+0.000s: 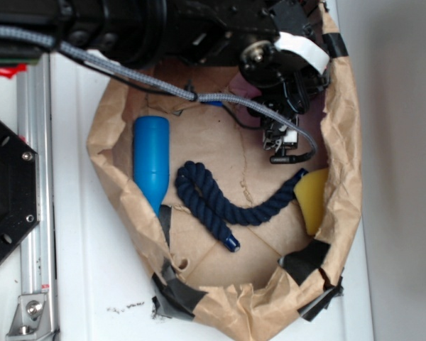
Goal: Grab the rock.
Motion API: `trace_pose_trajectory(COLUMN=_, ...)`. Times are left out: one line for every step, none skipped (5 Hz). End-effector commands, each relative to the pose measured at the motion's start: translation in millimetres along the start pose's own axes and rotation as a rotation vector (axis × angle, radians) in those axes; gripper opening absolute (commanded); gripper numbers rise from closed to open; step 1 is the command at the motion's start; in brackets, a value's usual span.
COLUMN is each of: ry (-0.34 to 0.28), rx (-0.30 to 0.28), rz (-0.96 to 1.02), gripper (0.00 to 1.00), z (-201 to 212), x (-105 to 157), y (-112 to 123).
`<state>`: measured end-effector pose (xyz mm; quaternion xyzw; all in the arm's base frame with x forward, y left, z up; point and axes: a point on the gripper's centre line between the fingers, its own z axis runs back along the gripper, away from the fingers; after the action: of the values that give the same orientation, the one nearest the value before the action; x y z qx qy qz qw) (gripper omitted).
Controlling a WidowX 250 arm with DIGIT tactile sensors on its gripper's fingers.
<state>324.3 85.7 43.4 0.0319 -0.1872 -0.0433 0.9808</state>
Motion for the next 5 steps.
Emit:
trace_pose_trajectory(ry=-0.037, rx=0.102, rz=-0.008, gripper=1.00, z=12.9, x=13.1, y=33.2)
trace_pose_trajectory(ry=-0.031, rx=0.106, rz=-0.015, gripper=1.00, z=11.0, x=11.9, y=30.6)
trace_pose_trajectory(ry=-0.016, rx=0.092, rz=-0.028, gripper=1.00, z=3.2, x=12.1, y=23.9)
trace_pose_trajectory(ry=-0.052, rx=0.104, rz=0.057, gripper=1.00, z=1.2, x=17.6, y=20.2)
trace_pose_trajectory(ry=-0.098, rx=0.079, rz=0.089, gripper=1.00, z=-0.5, x=19.0, y=19.3)
